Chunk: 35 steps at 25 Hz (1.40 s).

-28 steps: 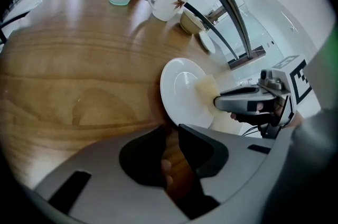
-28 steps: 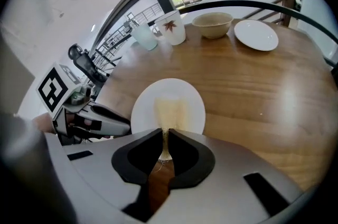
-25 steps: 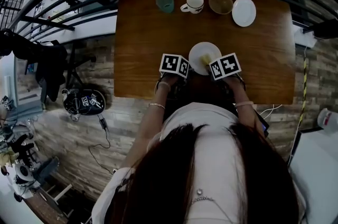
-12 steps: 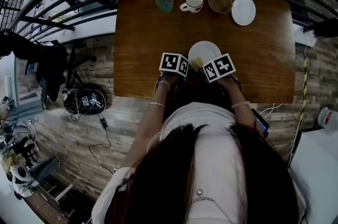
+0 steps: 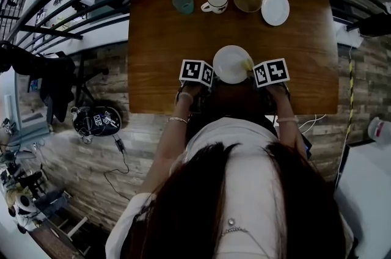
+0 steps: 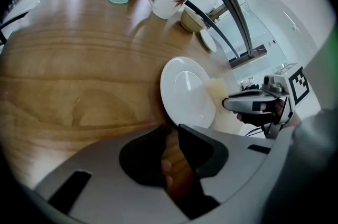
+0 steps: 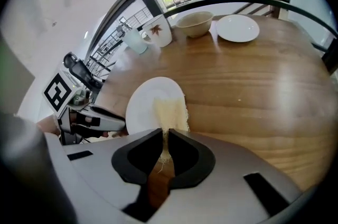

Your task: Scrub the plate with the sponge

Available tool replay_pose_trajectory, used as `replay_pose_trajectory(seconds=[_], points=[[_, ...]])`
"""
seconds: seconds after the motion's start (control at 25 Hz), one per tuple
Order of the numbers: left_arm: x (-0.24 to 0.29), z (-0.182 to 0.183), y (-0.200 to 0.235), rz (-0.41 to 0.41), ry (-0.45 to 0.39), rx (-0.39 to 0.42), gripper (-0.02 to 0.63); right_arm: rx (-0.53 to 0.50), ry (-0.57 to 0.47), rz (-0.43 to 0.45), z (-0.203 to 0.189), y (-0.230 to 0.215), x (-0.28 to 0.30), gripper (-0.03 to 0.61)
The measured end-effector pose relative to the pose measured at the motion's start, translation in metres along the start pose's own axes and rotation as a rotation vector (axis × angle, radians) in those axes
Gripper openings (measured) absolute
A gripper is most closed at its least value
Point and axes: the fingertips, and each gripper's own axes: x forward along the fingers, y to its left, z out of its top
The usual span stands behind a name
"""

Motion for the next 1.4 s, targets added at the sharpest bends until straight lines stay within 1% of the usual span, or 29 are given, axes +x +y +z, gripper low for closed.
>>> replay_pose_trajectory(seconds=[0.16,0.32,0.64,0.92,1.0,1.12,1.4], points=[[-0.001,-0.001,0.000,0.000,0.002,-0.002,0.087,0.022,-0.029,-0.028,0.007,-0.012,-0.010,0.058],[-0.001,0.000,0.000,0.002,0.000,-0.007,0.089,-0.005,-0.006,-0.022,0.008,-0.006,-0.005,0.058],[-0.001,0.000,0.000,-0.002,-0.002,-0.016,0.087,-0.138,0.102,0.070,-0.006,0.046,0.025,0.058],[-0.002,0.000,0.000,-0.001,-0.002,-0.015,0.087,-0.186,0.142,0.156,-0.010,0.081,0.037,0.058],[-0.002,0.000,0.000,0.000,-0.002,-0.014,0.087,-0.191,0.146,0.171,-0.011,0.088,0.039,0.058],[-0.002,-0.001,0.001,0.002,0.002,-0.010,0.087,-0.190,0.143,0.169,-0.012,0.087,0.041,0.058],[-0.001,-0.001,0.001,0.001,0.006,-0.012,0.089,-0.109,0.103,0.151,-0.009,0.067,0.033,0.058]])
